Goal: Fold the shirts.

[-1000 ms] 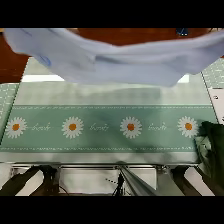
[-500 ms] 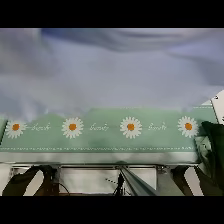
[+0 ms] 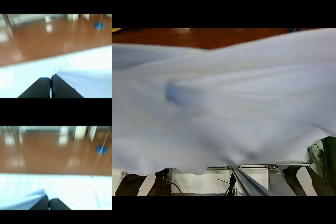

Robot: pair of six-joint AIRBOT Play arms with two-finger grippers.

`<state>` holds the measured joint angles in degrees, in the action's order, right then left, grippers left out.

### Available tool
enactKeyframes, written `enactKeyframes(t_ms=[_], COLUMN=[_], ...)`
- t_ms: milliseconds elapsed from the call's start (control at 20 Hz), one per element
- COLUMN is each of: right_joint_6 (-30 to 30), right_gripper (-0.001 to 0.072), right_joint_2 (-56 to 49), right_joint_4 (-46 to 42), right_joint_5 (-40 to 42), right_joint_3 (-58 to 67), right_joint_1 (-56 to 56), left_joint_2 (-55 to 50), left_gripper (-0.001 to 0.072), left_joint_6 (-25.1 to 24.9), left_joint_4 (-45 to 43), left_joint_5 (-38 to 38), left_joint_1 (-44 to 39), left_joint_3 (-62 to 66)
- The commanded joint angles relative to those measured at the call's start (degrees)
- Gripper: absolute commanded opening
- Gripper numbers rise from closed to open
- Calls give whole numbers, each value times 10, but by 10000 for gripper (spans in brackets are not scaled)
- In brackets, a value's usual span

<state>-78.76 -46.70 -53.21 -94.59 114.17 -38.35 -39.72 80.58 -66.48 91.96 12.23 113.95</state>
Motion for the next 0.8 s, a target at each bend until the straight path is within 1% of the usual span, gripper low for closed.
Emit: enactKeyframes(t_ms=[0,100,150,250,300,350,450,550,750], right_joint_6=[0,-6,-5,-4,0,-1,-1,-1,-34], right_gripper=[9,8,9,9,9,9,9,10,9], right_joint_2=[-87,-157,-186,-251,-287,-326,-386,-436,-508], right_joint_4=[-14,-21,-57,-176,-227,-273,-304,-303,-290], right_joint_5=[-77,-116,-116,-107,-88,-55,13,86,221], right_joint_3=[1,-2,-8,-16,-16,-16,-16,-16,-16], right_joint_1=[0,17,52,170,222,271,327,354,356], left_joint_2=[-25,-57,-78,-122,-151,-182,-245,-307,-402], left_gripper=[22,22,22,22,22,22,22,23,23], left_joint_6=[16,9,8,-6,-17,-19,-30,-30,-34], left_joint_4=[-4,-3,-4,-4,-4,-5,-5,-4,-4], left_joint_5=[40,25,8,-37,-64,-87,-118,-153,-255], left_joint_1=[0,-1,-5,-22,-31,-41,-51,-56,-67], left_joint_3=[-108,-184,-220,-270,-286,-292,-292,-292,-292])
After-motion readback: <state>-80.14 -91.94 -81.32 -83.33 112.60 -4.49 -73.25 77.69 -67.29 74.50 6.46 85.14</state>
